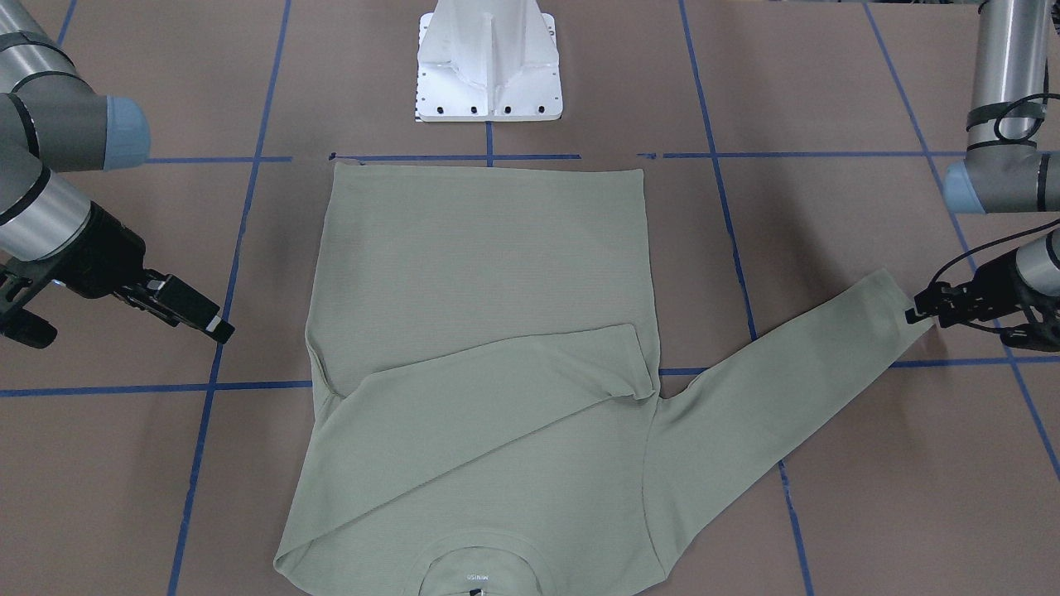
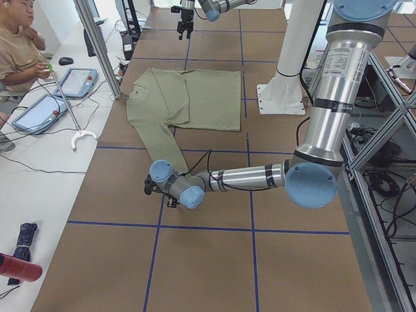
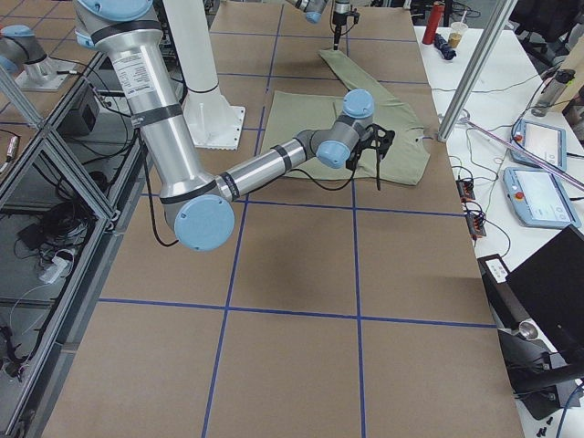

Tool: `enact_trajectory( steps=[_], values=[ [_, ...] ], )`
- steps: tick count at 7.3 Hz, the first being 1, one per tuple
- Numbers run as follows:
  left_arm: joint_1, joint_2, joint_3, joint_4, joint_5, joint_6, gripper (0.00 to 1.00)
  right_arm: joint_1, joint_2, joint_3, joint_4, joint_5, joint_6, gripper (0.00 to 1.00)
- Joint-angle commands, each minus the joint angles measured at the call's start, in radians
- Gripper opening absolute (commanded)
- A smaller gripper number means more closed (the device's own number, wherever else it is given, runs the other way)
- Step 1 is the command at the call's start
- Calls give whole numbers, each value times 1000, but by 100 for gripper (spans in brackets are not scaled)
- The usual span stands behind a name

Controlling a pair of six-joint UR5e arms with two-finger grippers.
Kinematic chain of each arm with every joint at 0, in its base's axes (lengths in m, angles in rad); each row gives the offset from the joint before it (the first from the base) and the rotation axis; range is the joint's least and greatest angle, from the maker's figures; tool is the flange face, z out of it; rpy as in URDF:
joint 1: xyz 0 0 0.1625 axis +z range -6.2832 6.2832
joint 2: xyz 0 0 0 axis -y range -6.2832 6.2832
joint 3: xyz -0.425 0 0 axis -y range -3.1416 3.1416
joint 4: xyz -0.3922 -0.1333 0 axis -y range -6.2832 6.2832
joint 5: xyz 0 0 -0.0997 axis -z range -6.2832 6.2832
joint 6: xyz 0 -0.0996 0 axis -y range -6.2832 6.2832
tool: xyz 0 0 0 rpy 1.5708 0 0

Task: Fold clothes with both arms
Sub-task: 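Release the sleeve and raise the right gripper while the left gripper grasps the other cuff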

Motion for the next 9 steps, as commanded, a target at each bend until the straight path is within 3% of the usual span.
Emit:
enact_trajectory(
  steps=[1,3,5,6,9],
  values=[
    [4,0,4,1,0,0,65,2,0,17,0,0,5,99],
    [4,0,13,0,0,3,59,5,0,34,-3,0,5,99],
    [4,0,18,-2,0,2,35,8,0,36,-5,0,7,99],
    [4,-2,14,0,0,2,0,9,0,46,-11,2,7,99],
    [3,-18,-45,9,-11,-3,0,9,-2,46,-11,0,7,99]
  ],
)
